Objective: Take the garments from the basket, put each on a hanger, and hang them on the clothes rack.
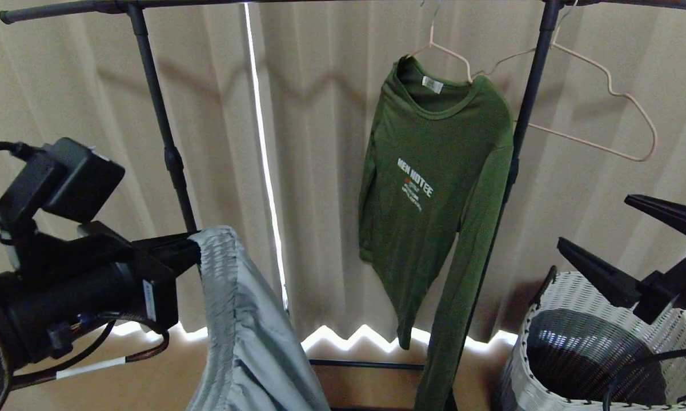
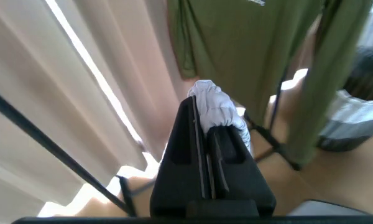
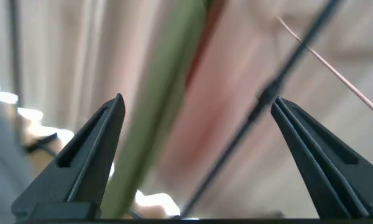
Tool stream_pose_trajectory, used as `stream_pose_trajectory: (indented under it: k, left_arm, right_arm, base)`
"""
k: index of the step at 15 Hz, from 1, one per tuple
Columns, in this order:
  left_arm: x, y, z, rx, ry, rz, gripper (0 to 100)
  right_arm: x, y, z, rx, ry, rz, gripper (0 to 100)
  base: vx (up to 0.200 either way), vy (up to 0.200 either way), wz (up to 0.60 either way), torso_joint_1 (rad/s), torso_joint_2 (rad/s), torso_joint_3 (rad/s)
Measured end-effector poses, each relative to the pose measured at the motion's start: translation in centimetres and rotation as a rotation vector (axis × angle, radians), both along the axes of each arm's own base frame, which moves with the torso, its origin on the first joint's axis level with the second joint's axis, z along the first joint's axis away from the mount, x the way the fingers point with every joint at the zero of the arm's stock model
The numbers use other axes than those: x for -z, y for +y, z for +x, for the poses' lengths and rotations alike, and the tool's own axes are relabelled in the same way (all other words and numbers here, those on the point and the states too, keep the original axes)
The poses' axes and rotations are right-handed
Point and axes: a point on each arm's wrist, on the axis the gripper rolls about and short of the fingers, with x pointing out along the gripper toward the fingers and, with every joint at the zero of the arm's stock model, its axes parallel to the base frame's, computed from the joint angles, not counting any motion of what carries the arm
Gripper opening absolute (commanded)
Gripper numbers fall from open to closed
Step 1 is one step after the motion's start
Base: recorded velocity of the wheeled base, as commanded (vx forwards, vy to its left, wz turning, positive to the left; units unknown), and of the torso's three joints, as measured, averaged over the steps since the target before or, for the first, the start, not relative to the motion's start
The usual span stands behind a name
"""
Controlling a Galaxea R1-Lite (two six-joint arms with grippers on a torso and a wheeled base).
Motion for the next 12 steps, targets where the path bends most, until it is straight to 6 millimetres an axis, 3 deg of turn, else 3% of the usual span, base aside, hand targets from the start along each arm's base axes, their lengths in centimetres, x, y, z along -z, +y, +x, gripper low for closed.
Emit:
stream_pose_trajectory:
  k: [3,8,12]
  left_arm:
    - [1.3,1.4,-1.8,-0.017,0.016,-0.008,0]
    - [2.8,3.1,-4.0,-0.054,0.014,-0.046,0]
    - [3.4,3.4,-4.6,-0.006,0.024,-0.058,0]
  right_arm:
    - [2.1,-0.6,-1.3,0.019,0.031,0.013,100]
    - [3.8,-1.9,-2.5,0.097,0.089,0.032,100]
    - [4.6,-3.1,-2.7,0.185,0.120,0.030,100]
  base:
    - [0.000,0.000,0.00,0.000,0.00,0.000]
    - [0.000,0.000,0.00,0.002,-0.01,-0.006]
    - [0.000,0.000,0.00,0.056,-0.25,-0.238]
